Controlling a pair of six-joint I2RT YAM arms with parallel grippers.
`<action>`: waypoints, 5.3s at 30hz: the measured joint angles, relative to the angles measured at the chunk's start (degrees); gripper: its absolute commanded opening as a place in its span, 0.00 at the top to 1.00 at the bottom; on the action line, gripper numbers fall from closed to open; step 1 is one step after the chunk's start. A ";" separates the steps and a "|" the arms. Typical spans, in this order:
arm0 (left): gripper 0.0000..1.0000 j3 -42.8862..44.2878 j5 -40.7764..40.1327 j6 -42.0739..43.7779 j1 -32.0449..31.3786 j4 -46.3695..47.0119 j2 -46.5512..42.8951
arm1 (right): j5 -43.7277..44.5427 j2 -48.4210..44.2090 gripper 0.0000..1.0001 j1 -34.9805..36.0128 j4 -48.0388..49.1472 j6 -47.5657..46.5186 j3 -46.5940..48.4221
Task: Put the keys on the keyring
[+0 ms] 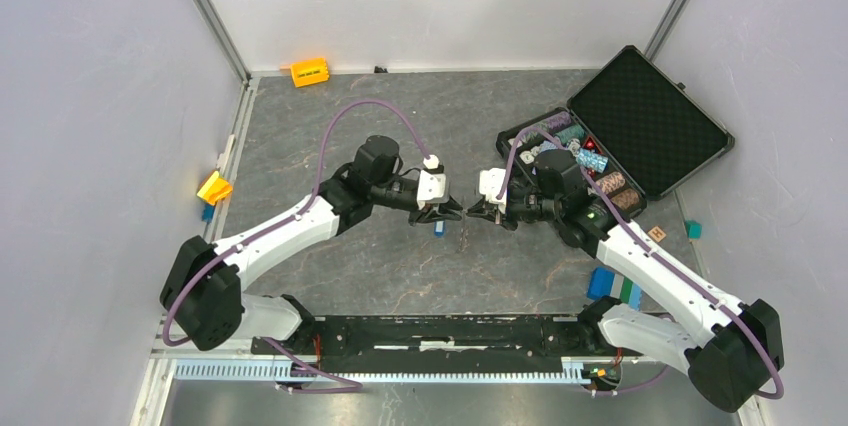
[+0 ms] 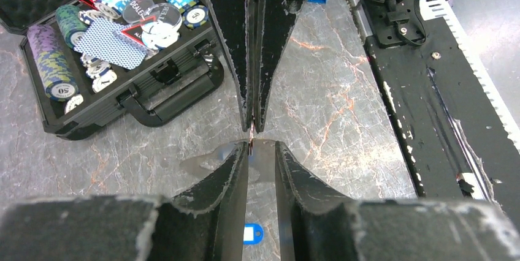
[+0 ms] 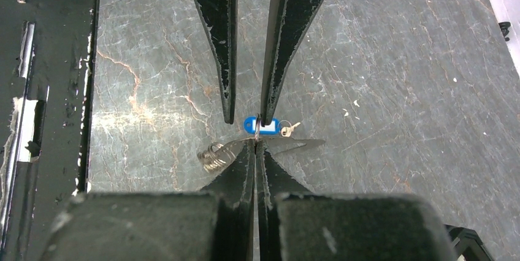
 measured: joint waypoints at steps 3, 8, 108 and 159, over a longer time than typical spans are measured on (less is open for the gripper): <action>0.71 0.42 -0.04 0.02 -0.31 0.00 0.33 | 0.00 0.00 1.00 0.00 -0.02 0.00 0.00; 0.75 1.09 -0.24 0.02 -0.81 -0.04 1.49 | -0.02 0.17 1.00 0.11 -0.15 0.00 0.00; 0.98 -4.15 -24.83 -17.00 20.83 -16.44 -24.76 | -2.71 58.66 0.52 -1.05 -25.90 -32.98 37.07; 0.98 -4.72 -21.70 -17.00 21.18 -16.46 -26.18 | -2.69 59.41 0.57 0.44 -30.84 -36.85 38.69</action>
